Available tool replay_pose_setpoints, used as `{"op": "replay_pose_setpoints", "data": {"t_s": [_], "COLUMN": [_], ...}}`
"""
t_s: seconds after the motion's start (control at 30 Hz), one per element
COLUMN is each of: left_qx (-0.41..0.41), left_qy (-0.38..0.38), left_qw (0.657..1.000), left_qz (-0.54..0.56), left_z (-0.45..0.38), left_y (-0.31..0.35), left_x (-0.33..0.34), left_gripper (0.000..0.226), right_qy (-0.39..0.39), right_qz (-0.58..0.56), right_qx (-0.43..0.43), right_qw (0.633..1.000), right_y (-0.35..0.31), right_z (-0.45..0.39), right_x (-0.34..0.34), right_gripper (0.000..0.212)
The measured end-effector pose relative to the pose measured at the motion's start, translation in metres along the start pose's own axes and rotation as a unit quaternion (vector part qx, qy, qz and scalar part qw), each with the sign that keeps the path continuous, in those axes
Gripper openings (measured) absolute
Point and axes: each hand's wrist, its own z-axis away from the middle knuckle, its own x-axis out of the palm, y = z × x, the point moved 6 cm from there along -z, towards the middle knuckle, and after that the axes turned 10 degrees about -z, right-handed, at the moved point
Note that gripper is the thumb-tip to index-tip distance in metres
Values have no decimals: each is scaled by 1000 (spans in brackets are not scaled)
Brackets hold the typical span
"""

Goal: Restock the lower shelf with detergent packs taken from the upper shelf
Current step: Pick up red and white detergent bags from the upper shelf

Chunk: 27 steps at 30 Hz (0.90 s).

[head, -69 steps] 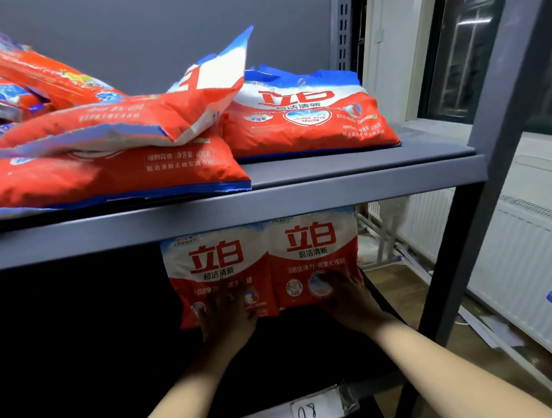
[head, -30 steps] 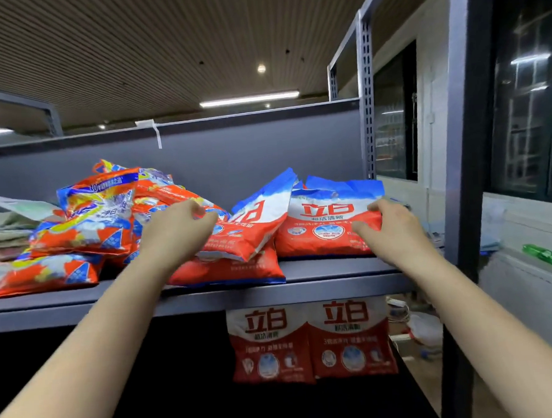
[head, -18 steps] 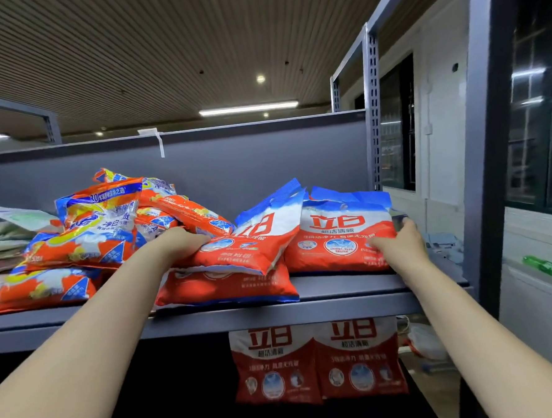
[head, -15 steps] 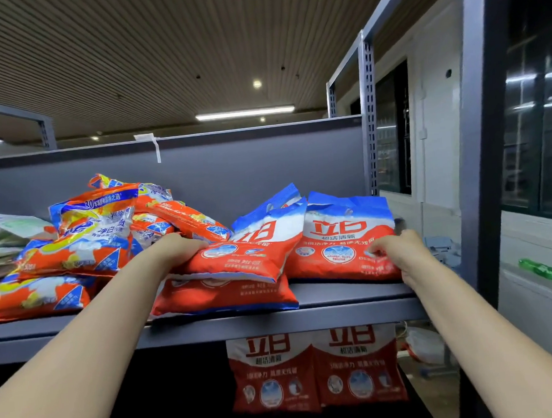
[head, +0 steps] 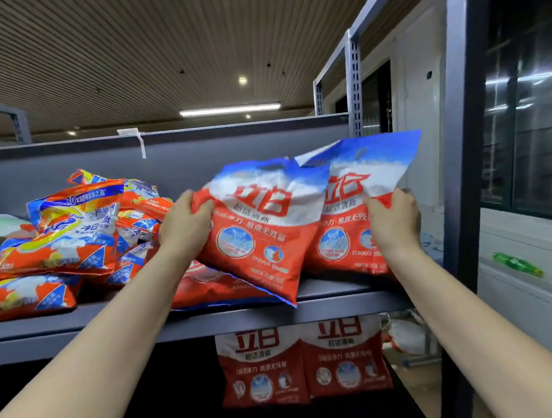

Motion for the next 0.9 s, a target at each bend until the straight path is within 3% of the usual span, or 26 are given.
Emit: {"op": "replay_pose_setpoints", "data": {"t_s": [0.13,0.2,0.27,0.37,0.53,0.63,0.9], "left_qx": [74,70,65,36,-4,-41,-155], "left_qy": [181,210,225,241,266,266,201], "left_qw": [980,972,967,964,955,947,922], "left_qz": [46,80,100,110,129,176,291], "left_z": [39,56,69,82,102,118,185], "left_y": [15,7,-3,-18,-29,-45,-101], "left_x": [-28,-31,-31,-31,-38,-41,-21], "left_gripper": [22,20,20,27,32,31,12], "right_qy": [-24,-71,-98,-46,23,61,75], "right_qz": [18,30,3,-61,-105,-124,-221], "right_qx": [-33,12,73,106,68,32,-6], "right_qw": [999,997,993,991,992,990,972], "right_y": [-6,8,24,38,34,31,36], "right_z": [13,18,23,28,45,57,91], "right_x": [-7,-6,-7,-21,-38,-55,-91], "right_gripper": [28,38,34,18,6,19,22]}}
